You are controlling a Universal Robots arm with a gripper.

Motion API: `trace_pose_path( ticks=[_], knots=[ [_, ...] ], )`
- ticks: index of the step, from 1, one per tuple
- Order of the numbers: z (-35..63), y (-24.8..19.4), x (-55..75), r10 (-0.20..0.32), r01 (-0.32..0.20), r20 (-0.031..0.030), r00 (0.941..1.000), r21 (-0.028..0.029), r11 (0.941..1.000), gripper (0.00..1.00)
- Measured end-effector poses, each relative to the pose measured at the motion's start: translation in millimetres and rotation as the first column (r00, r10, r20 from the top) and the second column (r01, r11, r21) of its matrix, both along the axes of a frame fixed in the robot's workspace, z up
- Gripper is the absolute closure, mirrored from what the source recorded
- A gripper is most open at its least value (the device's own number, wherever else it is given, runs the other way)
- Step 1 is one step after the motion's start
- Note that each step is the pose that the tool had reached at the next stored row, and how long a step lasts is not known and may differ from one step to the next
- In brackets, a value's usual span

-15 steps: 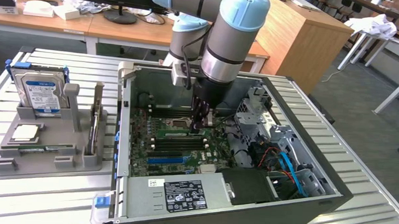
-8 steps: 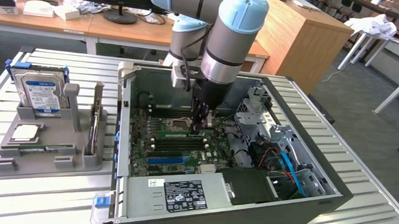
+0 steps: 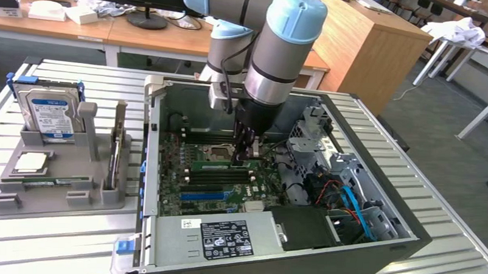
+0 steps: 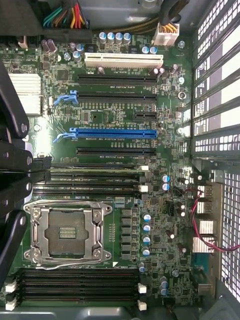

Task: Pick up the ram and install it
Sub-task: 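Insert the ram into the slot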

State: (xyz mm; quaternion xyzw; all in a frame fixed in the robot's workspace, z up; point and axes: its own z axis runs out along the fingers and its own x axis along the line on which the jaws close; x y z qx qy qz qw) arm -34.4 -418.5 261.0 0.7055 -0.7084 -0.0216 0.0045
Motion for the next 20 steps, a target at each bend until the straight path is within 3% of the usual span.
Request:
trace_pose_path(
  ticks=[10, 20],
  knots=[
    [-1.2, 0.0, 1.3, 0.0, 0.0, 0.0002, 1.0, 0.001, 1.0, 0.89],
    [-8.4, 0.0, 1.3, 0.0, 0.0, 0.0034, 1.0, 0.0007, 1.0, 0.89]
  ],
)
